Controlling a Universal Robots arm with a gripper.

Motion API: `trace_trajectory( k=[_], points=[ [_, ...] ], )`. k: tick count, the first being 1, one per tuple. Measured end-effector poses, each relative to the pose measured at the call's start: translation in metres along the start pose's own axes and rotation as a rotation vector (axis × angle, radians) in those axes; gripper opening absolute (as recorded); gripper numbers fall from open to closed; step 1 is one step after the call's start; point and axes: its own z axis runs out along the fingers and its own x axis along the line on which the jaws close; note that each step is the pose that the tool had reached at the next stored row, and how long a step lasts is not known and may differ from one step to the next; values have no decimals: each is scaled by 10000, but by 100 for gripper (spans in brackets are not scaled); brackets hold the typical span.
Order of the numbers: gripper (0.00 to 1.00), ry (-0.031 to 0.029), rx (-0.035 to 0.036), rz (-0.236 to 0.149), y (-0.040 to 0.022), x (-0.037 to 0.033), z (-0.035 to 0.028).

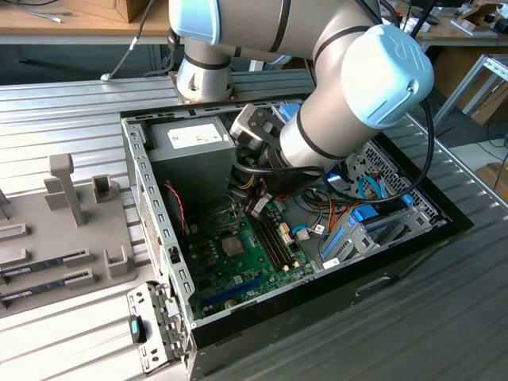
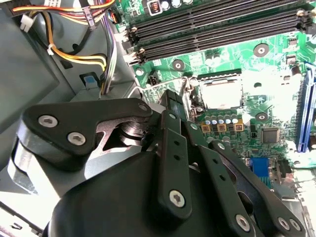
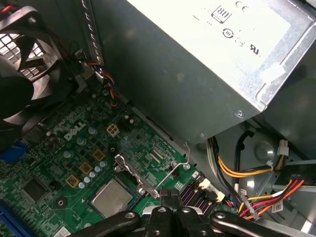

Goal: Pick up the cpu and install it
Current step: 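Close the cpu cover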

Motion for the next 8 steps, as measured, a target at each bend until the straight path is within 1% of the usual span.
trace_trajectory(
  k=[8],
  points=[
    [11,0,1,0,-44,44,-19]
  ],
)
